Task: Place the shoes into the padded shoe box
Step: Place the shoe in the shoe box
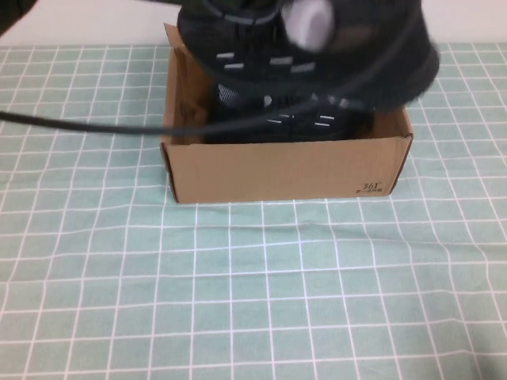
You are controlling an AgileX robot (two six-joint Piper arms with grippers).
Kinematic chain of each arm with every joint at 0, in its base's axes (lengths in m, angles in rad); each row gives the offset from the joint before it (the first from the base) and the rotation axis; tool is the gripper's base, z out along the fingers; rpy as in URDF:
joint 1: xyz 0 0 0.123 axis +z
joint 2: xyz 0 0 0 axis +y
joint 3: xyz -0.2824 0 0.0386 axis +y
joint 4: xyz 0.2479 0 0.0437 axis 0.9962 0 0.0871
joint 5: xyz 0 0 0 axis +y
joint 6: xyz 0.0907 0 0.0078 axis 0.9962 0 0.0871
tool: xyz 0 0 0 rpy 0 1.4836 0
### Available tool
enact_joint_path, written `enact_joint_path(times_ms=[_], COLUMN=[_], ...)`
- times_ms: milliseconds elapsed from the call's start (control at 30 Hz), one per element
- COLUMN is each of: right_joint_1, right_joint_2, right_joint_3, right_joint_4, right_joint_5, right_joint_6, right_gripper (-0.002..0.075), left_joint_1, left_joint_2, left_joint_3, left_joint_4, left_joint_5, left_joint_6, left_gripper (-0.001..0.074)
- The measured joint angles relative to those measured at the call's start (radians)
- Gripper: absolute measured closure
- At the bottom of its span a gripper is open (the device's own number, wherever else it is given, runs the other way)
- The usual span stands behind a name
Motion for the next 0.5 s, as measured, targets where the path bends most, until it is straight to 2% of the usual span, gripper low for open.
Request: enact_joint_path(times_ms=[267,500], right_joint_1=[0.0,0.0], right_joint_2=[-0.004,-0.006], right_joint_3=[0.0,0.0], right_joint_4=[0.0,0.0], right_joint_5=[0.0,0.0], right_joint_6=[0.0,0.0], right_gripper=[0.0734,0.0734], left_joint_1=[0.023,0.031], left_joint_2=[0.116,0.232], left_joint_3=[-0.001,-0.001], left_joint_4=[-0.002,-0.002], left_joint_5=[-0.254,-0.311], left_joint_6=[-0.227,-0.283], left_gripper=[0.0735,0.0735])
